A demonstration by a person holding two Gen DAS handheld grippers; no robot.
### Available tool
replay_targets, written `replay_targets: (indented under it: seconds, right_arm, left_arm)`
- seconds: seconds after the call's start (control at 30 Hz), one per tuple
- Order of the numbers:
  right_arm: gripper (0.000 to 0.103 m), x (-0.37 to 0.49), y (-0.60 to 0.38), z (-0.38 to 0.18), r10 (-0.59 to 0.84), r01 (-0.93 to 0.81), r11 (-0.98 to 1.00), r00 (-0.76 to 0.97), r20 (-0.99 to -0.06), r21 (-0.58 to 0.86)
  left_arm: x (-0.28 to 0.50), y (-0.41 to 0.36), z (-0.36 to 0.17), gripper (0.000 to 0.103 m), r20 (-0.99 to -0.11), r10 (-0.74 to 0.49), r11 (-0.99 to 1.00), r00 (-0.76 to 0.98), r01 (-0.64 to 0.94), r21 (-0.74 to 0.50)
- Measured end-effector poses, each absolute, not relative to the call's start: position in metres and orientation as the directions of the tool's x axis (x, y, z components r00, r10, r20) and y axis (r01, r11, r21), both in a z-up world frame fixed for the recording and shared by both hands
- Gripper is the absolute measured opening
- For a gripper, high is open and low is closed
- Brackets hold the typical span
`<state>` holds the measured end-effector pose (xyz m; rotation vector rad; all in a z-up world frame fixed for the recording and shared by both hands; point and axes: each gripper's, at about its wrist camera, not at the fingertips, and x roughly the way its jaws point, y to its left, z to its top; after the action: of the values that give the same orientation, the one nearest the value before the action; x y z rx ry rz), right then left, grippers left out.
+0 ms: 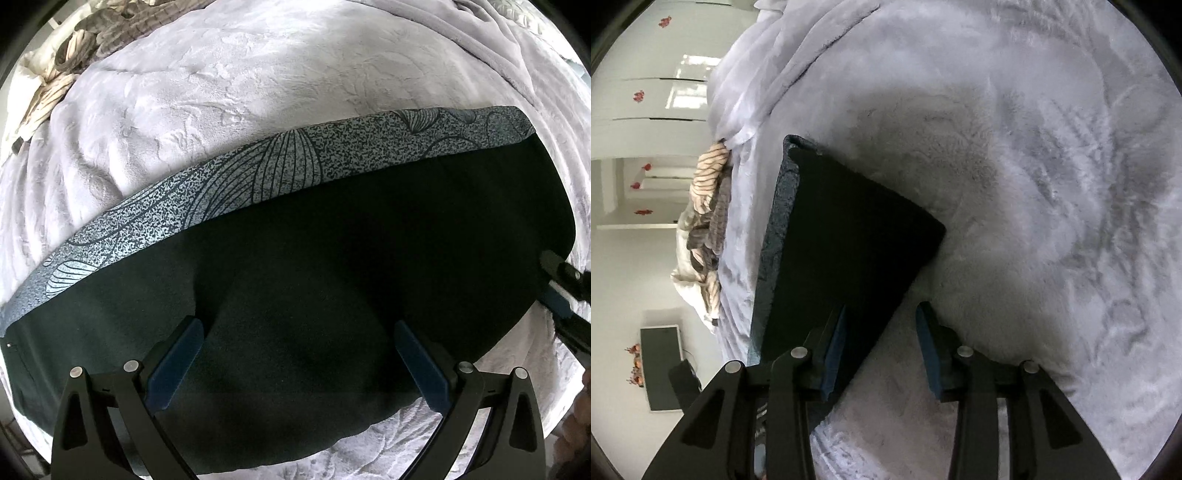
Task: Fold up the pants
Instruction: 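Lift the folded edge with the right gripper and fold it over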
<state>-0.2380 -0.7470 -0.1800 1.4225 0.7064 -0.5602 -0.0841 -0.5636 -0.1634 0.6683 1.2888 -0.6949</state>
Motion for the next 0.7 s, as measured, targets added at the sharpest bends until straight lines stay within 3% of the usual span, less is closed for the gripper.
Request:
replay_targets:
  seconds: [0.13,0.2,0.37,0.43,0.47,0.53,0.7]
  right_arm:
    - [0.046,-0.223,-0.754,-0.174,0.06,0.635,0.134,0.761,-0.646,0.76]
    - [0.055,-0.216,-0.757,-0.168,0.065,0.593,0.175,0.79,-0.61,0.786]
    - [0.058,-0.203,-0.763,-0.189,0.093,0.614,0.151,0.771,-0.63,0.775]
    - [0.04,-0.202,-0.767,-0.191,0.078,0.62,0.092,0.776,-0.626,0.779]
    - [0.021,-0.204,-0.767,-0.19,0.07,0.605,0.066,0.79,-0.609,0.793]
    - [0.017,-0.206,-0.767,-0.185,0.063,0.556,0.045,0.828,-0.558,0.83]
    - [0.014,-0.205,-0.758,-0.158,0.063,0.5,0.104,0.86,-0.507,0.86]
  left_arm:
    - [-0.087,-0.563,-0.164,0.103,-0.985,-0.091,0.628,0.144,0.776,0.055]
    - [-0.087,-0.562,-0.164,0.103,-0.986,-0.093,0.632,0.141,0.773,0.051]
    - [-0.091,-0.561,-0.166,0.103,-0.984,-0.09,0.627,0.156,0.776,0.065]
    - [-0.089,-0.561,-0.165,0.103,-0.984,-0.089,0.631,0.152,0.773,0.062]
    - [-0.088,-0.562,-0.161,0.103,-0.985,-0.089,0.637,0.145,0.769,0.055]
    - [-0.082,-0.562,-0.15,0.095,-0.981,-0.1,0.657,0.164,0.752,0.059]
    - [-0.051,-0.576,-0.126,0.095,-0.95,-0.14,0.731,0.278,0.677,0.09]
